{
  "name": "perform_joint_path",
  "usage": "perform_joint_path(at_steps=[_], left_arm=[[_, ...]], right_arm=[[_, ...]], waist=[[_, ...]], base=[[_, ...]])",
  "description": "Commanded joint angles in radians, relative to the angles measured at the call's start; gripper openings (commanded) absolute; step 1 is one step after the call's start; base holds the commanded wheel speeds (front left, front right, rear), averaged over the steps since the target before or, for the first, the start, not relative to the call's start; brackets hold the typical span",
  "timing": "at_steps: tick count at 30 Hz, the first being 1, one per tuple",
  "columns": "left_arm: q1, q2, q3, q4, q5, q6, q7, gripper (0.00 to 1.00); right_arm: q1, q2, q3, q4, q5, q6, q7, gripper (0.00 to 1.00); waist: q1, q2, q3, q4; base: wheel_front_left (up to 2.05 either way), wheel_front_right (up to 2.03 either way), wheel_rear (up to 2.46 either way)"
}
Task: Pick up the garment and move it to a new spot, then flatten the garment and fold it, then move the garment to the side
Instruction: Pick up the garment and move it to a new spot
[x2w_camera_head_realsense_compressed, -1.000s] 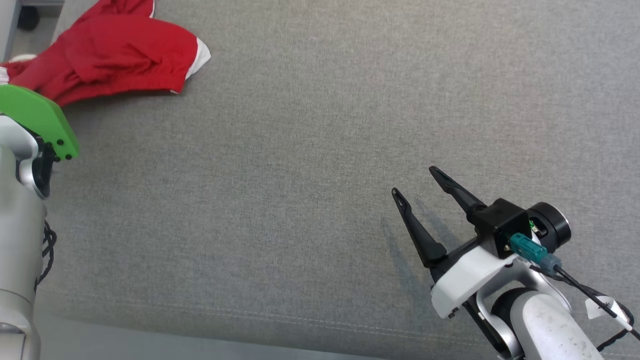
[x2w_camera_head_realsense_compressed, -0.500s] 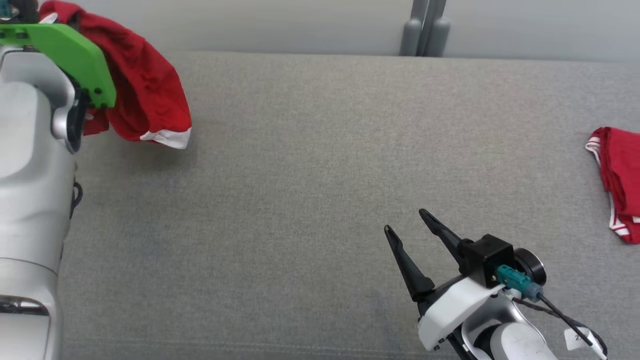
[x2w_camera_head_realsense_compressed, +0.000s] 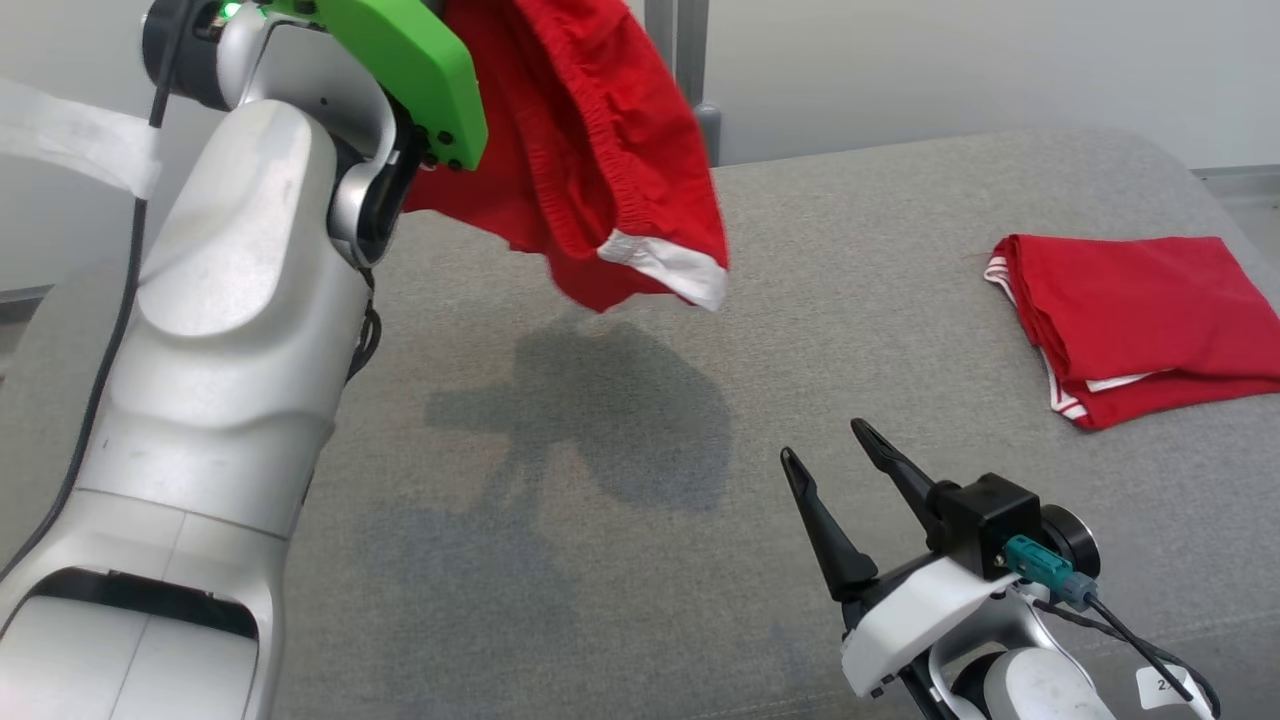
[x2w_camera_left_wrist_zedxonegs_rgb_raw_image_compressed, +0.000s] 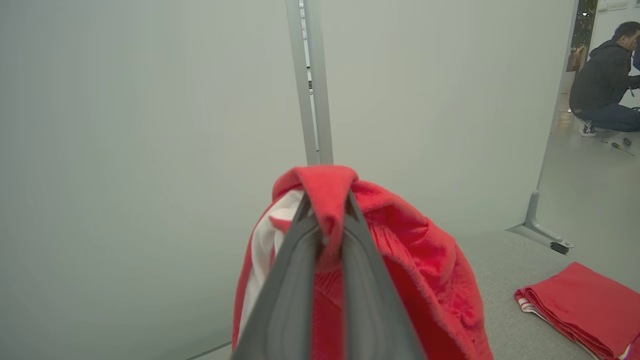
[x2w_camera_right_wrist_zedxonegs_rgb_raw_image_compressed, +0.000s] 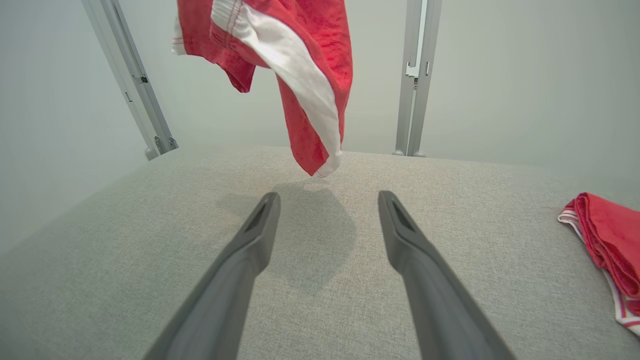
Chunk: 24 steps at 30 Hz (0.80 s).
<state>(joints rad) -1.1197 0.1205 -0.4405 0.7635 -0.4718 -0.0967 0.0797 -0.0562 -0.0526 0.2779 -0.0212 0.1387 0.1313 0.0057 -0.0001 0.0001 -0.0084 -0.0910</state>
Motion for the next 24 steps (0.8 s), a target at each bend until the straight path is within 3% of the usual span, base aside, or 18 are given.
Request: perform_joint_path(at_steps=[1,7,12,18,19,24], left_arm=[[0.018,-0.012,-0.002,-0.024,-0.015,-0.003,0.001,0.00],[0.055,-0.051,-0.029,-0.119,-0.060,-0.006,-0.014,0.00],[0.122,-0.054,-0.072,-0.113,-0.047,0.013,-0.021,0.00],[0.198,0.029,-0.139,0.013,0.043,0.064,-0.025,0.00],[0.208,0.067,-0.152,0.062,0.077,0.093,-0.027,0.00],[0.226,0.136,-0.163,0.174,0.118,0.162,-0.028,0.00]], right_arm=[[0.005,0.000,-0.005,0.000,-0.002,-0.001,-0.007,1.00],[-0.002,0.002,-0.013,-0.001,-0.005,-0.001,-0.017,1.00],[-0.015,0.002,-0.009,0.004,0.010,-0.001,-0.026,1.00],[-0.039,0.002,0.014,0.011,0.021,-0.001,-0.038,1.00],[-0.046,0.002,0.025,0.013,0.024,-0.001,-0.042,1.00],[-0.057,0.002,0.039,0.021,0.026,-0.001,-0.045,1.00]], waist=[[0.0001,-0.0001,-0.006,-0.072],[0.0001,-0.0001,0.023,-0.111],[0.0001,-0.0001,0.040,-0.123],[0.0001,-0.0001,0.065,-0.137],[0.0001,-0.0001,0.074,-0.143],[0.0001,-0.0001,0.098,-0.150]], base=[[0.00,0.00,0.00],[0.00,0.00,0.00],[0.00,0.00,0.00],[0.00,0.00,0.00],[0.00,0.00,0.00],[0.00,0.00,0.00]])
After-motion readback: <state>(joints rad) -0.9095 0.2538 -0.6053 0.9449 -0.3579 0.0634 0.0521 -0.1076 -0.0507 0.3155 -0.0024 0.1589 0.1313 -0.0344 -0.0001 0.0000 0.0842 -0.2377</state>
